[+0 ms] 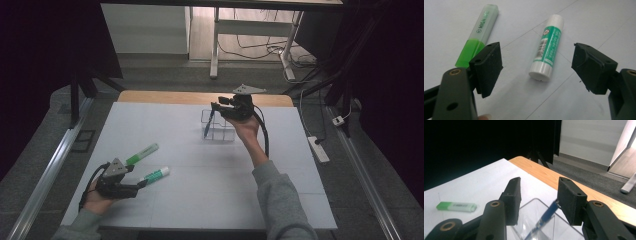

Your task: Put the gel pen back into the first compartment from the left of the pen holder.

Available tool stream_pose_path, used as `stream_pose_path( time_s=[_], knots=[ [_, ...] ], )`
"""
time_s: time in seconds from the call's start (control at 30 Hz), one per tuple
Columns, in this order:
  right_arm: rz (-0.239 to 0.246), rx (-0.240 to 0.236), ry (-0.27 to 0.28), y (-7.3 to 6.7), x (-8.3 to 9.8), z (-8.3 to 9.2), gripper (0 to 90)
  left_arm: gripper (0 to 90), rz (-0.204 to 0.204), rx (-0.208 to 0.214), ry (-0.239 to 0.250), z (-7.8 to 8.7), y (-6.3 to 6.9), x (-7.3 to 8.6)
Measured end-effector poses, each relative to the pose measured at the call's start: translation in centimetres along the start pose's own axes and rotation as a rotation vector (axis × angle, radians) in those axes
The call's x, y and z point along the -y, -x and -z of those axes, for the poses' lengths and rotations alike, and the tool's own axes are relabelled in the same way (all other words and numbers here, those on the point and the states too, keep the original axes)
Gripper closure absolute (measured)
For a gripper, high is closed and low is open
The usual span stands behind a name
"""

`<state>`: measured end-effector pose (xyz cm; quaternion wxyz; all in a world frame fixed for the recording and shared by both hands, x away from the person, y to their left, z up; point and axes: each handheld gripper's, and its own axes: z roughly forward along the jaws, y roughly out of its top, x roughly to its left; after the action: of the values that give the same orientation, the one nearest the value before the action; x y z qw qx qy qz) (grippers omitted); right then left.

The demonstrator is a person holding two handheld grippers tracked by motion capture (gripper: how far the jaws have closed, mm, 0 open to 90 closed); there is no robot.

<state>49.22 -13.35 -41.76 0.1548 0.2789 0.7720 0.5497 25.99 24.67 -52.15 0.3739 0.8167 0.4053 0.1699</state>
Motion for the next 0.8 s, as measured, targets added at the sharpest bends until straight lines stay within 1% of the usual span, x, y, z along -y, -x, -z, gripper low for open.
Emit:
stream_pose_path(
  time_s=[0.13, 0.27, 0.47, 0.53, 0.67, 0.8],
  knots=[
    [0.014, 0.000, -0.008, -0.1, 0.4, 1.0, 52.8, 24.1, 0.001, -0.001, -0.001, 0.0, 0.0, 0.0],
    [0.014, -0.011, -0.011, -0.2, 1.0, 2.2, 52.0, 24.1, 0.002, -0.002, -0.001, 0.0, 0.0, 0.0],
    [0.019, -0.021, -0.041, -0.4, 2.2, 4.2, 49.7, 24.1, 0.002, -0.003, -0.001, 0.0, 0.0, 0.0],
    [0.024, -0.017, -0.052, -0.5, 2.7, 4.9, 49.2, 24.1, 0.003, -0.004, -0.001, 0.0, 0.0, 0.0],
    [0.013, -0.017, -0.051, -0.7, 3.5, 6.3, 48.4, 24.1, 0.003, -0.004, -0.003, -0.1, 0.0, 0.0],
    [-0.008, -0.033, -0.055, -0.8, 4.3, 7.6, 47.1, 24.1, 0.002, -0.006, -0.001, -0.1, 0.0, 0.0]
  ],
)
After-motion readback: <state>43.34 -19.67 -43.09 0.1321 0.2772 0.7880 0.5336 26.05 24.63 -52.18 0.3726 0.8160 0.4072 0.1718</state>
